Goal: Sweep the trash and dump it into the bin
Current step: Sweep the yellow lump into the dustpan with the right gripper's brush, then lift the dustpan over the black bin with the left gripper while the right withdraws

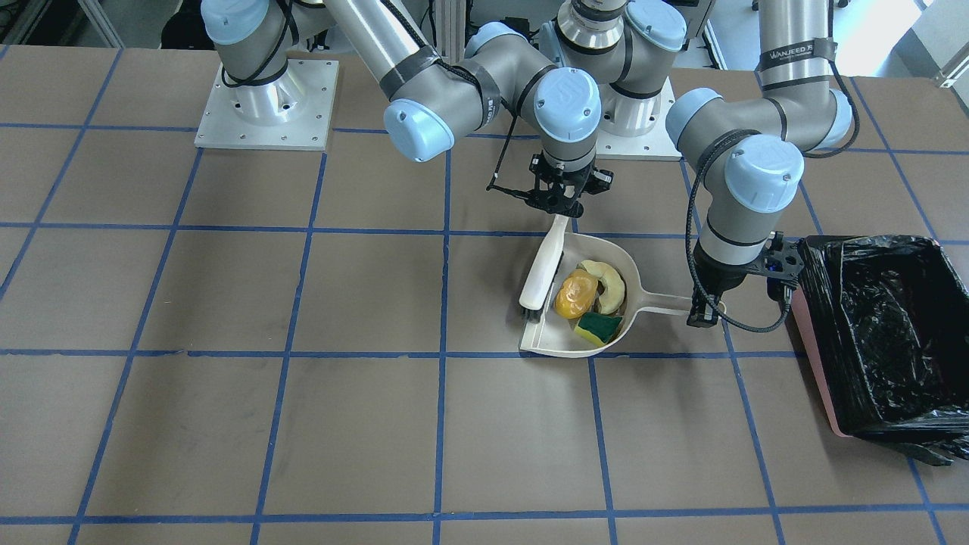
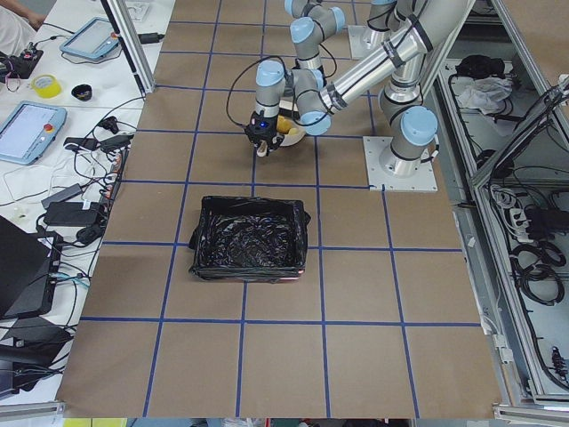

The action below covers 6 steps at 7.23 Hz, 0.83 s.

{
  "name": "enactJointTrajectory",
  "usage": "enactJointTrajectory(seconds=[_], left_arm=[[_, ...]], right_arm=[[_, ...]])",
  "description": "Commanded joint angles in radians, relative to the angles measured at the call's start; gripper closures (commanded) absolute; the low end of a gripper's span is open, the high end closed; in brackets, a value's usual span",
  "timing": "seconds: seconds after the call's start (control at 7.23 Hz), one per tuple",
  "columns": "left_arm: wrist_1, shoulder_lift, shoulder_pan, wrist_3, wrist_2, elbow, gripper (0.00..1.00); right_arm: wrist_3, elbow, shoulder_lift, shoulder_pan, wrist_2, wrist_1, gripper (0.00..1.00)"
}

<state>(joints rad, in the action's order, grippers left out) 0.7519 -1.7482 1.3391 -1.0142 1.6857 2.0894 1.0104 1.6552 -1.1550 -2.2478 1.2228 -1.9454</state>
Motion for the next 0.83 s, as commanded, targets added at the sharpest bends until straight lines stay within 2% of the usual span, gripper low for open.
enactJointTrajectory(seconds=[0.0,0.14,0.28,0.42,0.69], left_arm=[[0.088,-0.001,-0.001,0.015,-0.027,-0.058,1.00],[0.198,0.001,-0.005,0.016,-0.085,-0.125,1.00],[0.302,-0.001,-0.005,0.017,-0.092,-0.216,1.00],[0.393,-0.005,-0.006,0.020,-0.110,-0.301,1.00],[0.423,-0.019,-0.033,0.029,-0.136,-0.383,1.00]], right_arm=[[-0.250,0.003,-0.101,0.180,0.056,0.194,1.00],[-0.386,0.001,-0.129,0.288,0.140,0.280,1.00],[-0.429,0.001,-0.124,0.381,0.221,0.286,1.00],[-0.604,0.000,-0.112,0.457,0.277,0.258,1.00],[-0.773,-0.011,-0.086,0.677,0.323,0.220,1.00]])
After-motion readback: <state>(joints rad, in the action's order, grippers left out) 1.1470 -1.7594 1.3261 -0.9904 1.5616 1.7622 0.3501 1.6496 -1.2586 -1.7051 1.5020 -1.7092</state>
